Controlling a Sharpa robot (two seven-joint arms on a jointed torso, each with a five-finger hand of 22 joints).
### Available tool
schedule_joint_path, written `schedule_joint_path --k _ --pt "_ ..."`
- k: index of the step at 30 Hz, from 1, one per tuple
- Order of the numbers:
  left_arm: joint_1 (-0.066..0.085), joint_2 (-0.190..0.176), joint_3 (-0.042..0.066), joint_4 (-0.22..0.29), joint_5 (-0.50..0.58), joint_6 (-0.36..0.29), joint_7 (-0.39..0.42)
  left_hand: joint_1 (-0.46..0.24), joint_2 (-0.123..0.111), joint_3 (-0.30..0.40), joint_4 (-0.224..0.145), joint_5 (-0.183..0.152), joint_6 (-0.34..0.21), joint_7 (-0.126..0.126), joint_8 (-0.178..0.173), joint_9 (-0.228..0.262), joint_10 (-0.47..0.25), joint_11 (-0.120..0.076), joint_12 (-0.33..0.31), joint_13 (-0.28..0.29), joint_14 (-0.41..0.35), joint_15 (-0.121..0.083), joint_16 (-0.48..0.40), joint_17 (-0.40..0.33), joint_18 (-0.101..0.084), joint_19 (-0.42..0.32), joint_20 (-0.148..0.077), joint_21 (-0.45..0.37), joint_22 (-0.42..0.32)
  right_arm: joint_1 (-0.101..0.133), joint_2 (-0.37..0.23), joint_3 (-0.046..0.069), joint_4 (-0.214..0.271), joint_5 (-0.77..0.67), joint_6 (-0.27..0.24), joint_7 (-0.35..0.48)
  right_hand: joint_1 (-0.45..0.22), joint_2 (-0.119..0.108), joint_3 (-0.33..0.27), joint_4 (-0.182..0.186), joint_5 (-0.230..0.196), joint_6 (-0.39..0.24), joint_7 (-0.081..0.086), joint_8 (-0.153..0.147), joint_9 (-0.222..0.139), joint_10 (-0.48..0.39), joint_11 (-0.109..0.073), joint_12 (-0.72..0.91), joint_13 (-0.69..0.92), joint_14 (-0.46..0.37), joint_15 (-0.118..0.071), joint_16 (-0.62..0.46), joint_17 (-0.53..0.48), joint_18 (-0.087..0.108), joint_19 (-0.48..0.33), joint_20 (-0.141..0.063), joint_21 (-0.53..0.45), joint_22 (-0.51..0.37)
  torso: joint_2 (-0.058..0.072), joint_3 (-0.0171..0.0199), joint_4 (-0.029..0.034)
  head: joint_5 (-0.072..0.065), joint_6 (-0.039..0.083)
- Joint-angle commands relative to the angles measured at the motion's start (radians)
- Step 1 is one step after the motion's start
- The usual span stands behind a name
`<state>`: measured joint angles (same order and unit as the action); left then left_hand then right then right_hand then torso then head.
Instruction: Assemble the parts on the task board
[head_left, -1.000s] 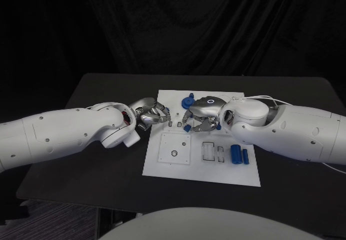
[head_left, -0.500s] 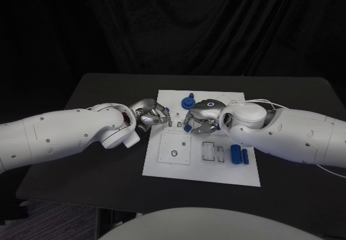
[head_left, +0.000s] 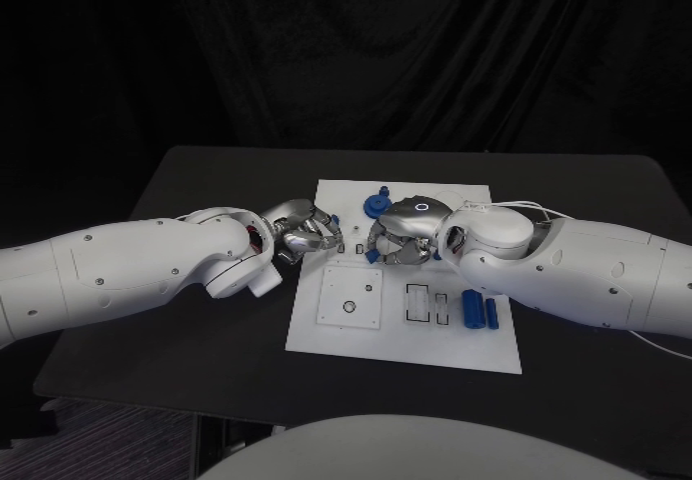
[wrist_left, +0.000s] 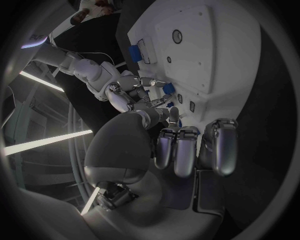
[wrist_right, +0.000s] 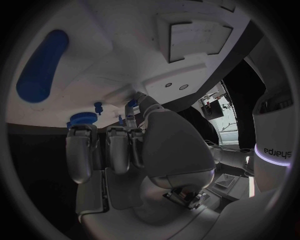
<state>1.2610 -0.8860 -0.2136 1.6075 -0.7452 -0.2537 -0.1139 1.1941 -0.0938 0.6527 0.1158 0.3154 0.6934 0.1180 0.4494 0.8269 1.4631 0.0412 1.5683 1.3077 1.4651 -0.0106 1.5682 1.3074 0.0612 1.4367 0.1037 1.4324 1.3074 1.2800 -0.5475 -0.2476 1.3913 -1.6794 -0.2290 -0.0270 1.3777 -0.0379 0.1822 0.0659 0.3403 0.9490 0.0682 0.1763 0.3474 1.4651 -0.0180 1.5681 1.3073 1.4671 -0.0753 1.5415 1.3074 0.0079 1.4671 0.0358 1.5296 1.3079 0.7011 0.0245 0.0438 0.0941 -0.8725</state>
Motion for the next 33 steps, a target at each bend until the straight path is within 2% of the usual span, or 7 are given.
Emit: schedule_joint_path --k 1,13,18,20,22,28,33 --pt "-0.003 0.002 0.001 0.001 0.002 0.014 0.008 -0.003 0.009 -0.003 -0.005 0.006 0.009 0.001 0.006 -0.001 0.108 0.000 0.003 0.263 0.106 0.001 0.003 0.263 -0.010 -0.006 -0.002 -0.003 0.144 -0.003 -0.001 0.001 0.000 -0.006 -0.048 0.001 -0.003 0.011 0.002 -0.006 0.009 0.019 -0.001 0.016 0.022 0.106 -0.007 0.003 0.263 0.091 -0.009 -0.001 0.204 0.005 0.080 -0.008 -0.006 0.246 0.000 -0.0003 0.0012 0.000 0.000" --pt "-0.009 0.003 0.001 0.000 0.002 0.016 0.011 -0.009 0.012 -0.009 -0.003 0.000 0.007 0.001 0.009 -0.007 0.108 0.000 0.003 0.263 0.106 0.000 0.003 0.263 -0.008 -0.013 -0.002 -0.010 0.140 -0.003 -0.016 0.001 0.015 -0.006 -0.087 -0.005 -0.015 0.030 0.000 -0.020 0.037 0.048 -0.016 0.069 0.126 0.106 -0.019 0.003 0.263 0.091 -0.019 -0.003 0.202 0.006 0.079 -0.017 -0.008 0.245 -0.001 0.0003 -0.0017 0.005 0.000" --pt "-0.011 0.001 0.001 -0.002 0.020 0.025 0.032 -0.075 0.027 -0.126 0.069 -0.069 -0.010 0.005 0.008 -0.030 0.108 0.005 0.003 0.263 0.106 0.005 0.003 0.263 -0.007 -0.020 0.001 -0.019 0.138 -0.003 -0.041 0.001 0.035 -0.006 -0.159 -0.009 -0.020 0.029 0.000 -0.026 0.050 0.053 -0.020 0.081 0.158 0.106 -0.023 0.003 0.263 0.091 -0.022 -0.002 0.202 0.005 0.080 -0.020 -0.006 0.246 -0.001 0.0001 -0.0014 0.006 0.000" --pt "-0.012 0.001 0.001 -0.003 0.035 0.039 0.044 -0.085 0.038 -0.181 0.099 -0.119 -0.024 0.010 -0.004 -0.051 0.108 0.009 0.003 0.263 0.106 0.009 0.003 0.263 -0.006 -0.024 0.004 -0.025 0.136 -0.003 -0.052 0.001 0.043 -0.006 -0.188 -0.011 -0.020 0.028 0.000 -0.030 0.060 0.057 -0.022 0.087 0.173 0.106 -0.023 0.003 0.263 0.091 -0.024 -0.002 0.203 0.005 0.081 -0.021 -0.004 0.246 -0.001 0.0005 -0.0017 0.005 0.000" --pt "-0.013 0.002 0.001 -0.005 0.053 0.056 0.057 -0.095 0.039 -0.220 0.124 -0.138 -0.035 0.016 -0.017 -0.068 0.108 0.014 0.003 0.263 0.106 0.013 0.003 0.263 -0.005 -0.029 0.007 -0.030 0.134 -0.003 -0.062 0.001 0.051 -0.006 -0.214 -0.012 -0.021 0.027 0.000 -0.033 0.064 0.061 -0.023 0.091 0.182 0.106 -0.024 0.003 0.263 0.091 -0.024 -0.002 0.203 0.005 0.081 -0.022 -0.004 0.246 0.000 0.0009 -0.0014 0.005 0.000" --pt "-0.016 0.006 0.001 -0.010 0.093 0.091 0.102 -0.068 0.057 -0.335 0.171 -0.154 -0.062 0.031 -0.079 -0.158 0.108 0.030 0.003 0.263 0.106 0.028 0.003 0.263 -0.003 -0.034 0.020 -0.036 0.138 -0.003 -0.081 0.001 0.070 -0.006 -0.264 -0.010 -0.023 0.026 0.000 -0.032 0.064 0.061 -0.022 0.092 0.186 0.106 -0.023 0.003 0.263 0.091 -0.024 -0.002 0.204 0.005 0.082 -0.022 -0.003 0.247 -0.001 0.0018 -0.0031 0.004 0.000" --pt "-0.020 0.013 0.001 -0.017 0.108 0.117 0.131 -0.019 0.076 -0.382 0.167 -0.115 -0.054 0.037 -0.100 -0.216 0.108 0.034 0.003 0.263 0.106 0.032 0.003 0.263 -0.002 -0.038 0.026 -0.042 0.139 -0.003 -0.097 0.001 0.089 -0.006 -0.298 -0.008 -0.023 0.026 0.000 -0.032 0.064 0.061 -0.022 0.092 0.187 0.106 -0.023 0.003 0.263 0.091 -0.024 -0.002 0.203 0.004 0.082 -0.022 -0.002 0.247 -0.002 0.0023 -0.0061 0.008 0.000"
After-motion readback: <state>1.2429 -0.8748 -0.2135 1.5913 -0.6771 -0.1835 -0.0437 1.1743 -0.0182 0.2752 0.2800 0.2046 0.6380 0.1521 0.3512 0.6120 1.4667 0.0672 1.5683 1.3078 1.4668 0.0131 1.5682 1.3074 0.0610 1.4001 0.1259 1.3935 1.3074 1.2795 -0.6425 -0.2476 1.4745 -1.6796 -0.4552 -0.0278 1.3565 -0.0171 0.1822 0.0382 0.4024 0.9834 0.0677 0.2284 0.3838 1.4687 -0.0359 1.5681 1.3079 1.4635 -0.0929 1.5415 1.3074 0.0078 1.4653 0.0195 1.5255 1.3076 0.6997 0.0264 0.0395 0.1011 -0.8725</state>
